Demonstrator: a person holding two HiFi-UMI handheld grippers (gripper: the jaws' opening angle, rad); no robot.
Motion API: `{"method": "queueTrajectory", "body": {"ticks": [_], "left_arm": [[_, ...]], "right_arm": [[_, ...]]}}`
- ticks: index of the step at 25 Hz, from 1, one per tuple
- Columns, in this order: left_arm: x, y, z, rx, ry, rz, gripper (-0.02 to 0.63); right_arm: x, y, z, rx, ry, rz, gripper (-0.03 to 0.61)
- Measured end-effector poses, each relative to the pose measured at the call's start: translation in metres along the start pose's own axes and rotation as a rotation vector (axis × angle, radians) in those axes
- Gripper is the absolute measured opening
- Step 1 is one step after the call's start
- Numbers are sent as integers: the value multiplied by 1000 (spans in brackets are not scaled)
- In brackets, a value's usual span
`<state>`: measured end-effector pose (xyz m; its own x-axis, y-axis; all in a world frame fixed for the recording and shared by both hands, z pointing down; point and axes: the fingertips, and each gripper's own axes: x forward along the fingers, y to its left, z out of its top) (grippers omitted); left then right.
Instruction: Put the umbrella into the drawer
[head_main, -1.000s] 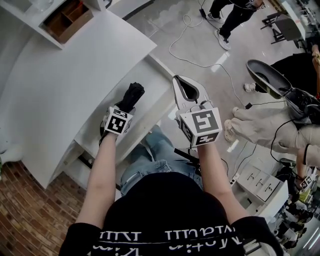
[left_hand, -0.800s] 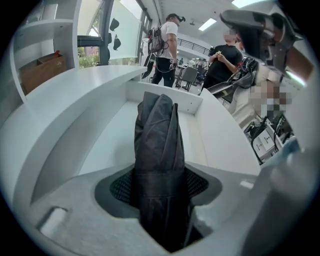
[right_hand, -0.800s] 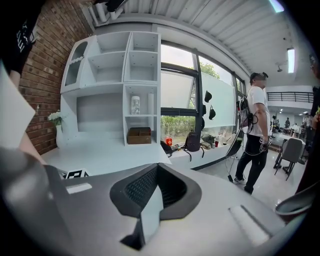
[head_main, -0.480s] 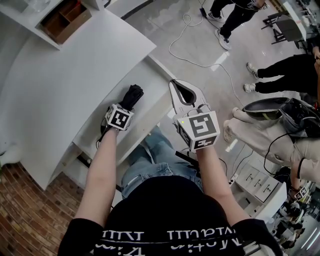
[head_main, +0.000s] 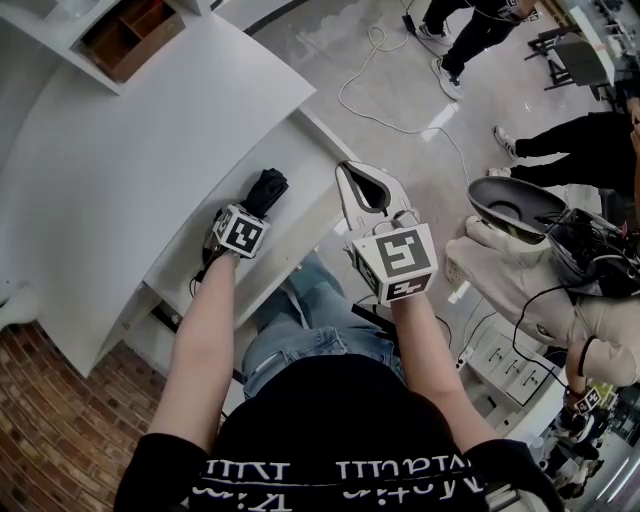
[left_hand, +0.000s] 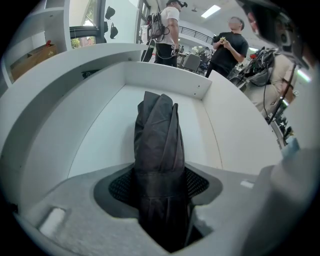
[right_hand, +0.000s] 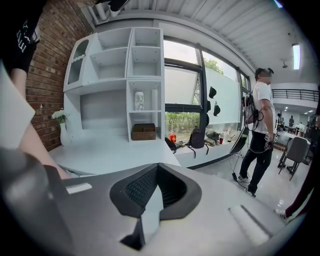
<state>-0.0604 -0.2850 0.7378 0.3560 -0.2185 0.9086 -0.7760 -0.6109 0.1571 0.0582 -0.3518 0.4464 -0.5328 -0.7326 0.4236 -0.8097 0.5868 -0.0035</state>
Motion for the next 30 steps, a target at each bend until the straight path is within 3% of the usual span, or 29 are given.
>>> {"method": "queueTrajectory", "body": {"ticks": [11, 15, 19, 30], "left_arm": [[-2, -19, 0, -22, -20, -37, 272], [-8, -23, -2, -31, -28, -48, 357], [-19, -26, -2, -28, -52, -29, 393], [-66, -31, 5, 3, -149, 6, 394]], "right_arm": [[-7, 15, -3, -9, 0, 25, 9], [-15, 23, -1, -11, -10, 23, 9], [-22, 31, 3, -15, -24, 19, 9], [-56, 56, 18, -19, -87, -24, 9]]}}
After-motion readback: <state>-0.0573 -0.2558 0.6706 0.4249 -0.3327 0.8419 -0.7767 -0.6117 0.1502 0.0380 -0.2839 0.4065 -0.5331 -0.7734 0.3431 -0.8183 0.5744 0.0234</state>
